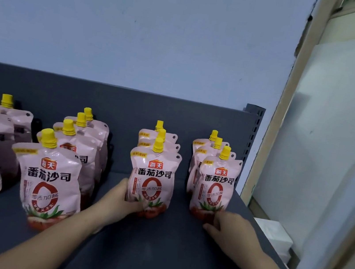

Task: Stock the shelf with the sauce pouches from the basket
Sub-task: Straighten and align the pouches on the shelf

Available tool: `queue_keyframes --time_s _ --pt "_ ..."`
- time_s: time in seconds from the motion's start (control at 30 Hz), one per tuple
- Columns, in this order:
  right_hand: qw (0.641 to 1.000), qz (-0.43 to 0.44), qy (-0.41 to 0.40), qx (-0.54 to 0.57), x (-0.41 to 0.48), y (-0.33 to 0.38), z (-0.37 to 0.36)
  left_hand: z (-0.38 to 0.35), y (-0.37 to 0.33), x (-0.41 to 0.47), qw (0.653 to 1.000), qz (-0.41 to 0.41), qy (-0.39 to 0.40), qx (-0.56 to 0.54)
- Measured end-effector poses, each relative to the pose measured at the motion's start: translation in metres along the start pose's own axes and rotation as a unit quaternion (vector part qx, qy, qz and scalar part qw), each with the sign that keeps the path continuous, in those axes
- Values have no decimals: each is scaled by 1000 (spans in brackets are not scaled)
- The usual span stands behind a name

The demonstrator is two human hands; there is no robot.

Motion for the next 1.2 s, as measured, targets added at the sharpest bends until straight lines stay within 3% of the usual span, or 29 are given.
queue_keyframes --time_s 0.2,0.33,0.47,0.53,0.63,0.77,0.9,1.2 --pt "997 65 -39 29 -30 34 6 11 12 -22 992 36 -97 69" --pt "986 155 -47 42 -47 58 19 10 14 -59 978 80 -106 159" --pt "963 242 -66 104 -66 81 36 2 -3 -104 965 31 -84 247" --pt "947 276 -56 154 -75 96 43 10 -14 -132 952 -7 -109 285" --pt "917 332 -59 212 -87 131 57 31 -36 -186 917 -55 -167 358" --pt "882 417 -62 209 -114 194 83 70 -54 -276 867 -27 -247 433" --pt "838 500 -85 201 -156 266 109 112 -55 -363 799 102 -253 535" --pt "742 654 -108 101 -276 453 143 196 -63 -556 697 273 -351 562"
Point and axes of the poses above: each hand's wrist, its own x-axis towards the middle knuckle, its own z-axis out of the back of the hand, y = z × x, the point moved 4 cm from there along x, towards the middle knuckle, and after that the axes turned 15 degrees about -x, right-handed, at the moved point
